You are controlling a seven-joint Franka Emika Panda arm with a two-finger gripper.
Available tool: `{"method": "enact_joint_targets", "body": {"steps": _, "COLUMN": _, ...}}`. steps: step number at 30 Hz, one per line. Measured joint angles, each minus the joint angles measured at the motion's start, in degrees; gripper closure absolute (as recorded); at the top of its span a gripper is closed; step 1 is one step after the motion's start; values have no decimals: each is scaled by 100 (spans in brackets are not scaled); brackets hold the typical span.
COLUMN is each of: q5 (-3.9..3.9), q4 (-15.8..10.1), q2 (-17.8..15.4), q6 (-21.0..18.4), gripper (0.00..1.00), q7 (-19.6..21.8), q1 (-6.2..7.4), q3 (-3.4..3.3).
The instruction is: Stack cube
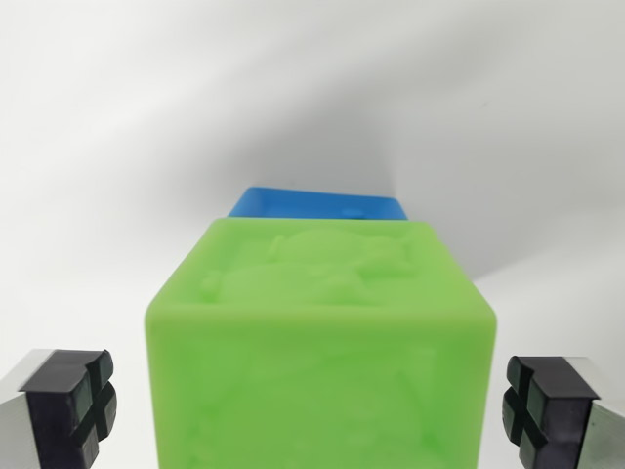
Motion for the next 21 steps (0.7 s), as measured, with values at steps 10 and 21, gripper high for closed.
{"method": "enact_joint_targets", "body": {"steps": 10, "q5": 36, "q4": -37, "q2": -377, "q6": -336, "gripper": 0, "q7": -25, "q1": -4, "q3": 14}}
{"method": "enact_joint_targets", "body": {"steps": 21, "q5": 107, "q4": -48, "q2": -973, "q6": -907, "gripper": 0, "q7": -72, "q1": -4, "q3": 22}}
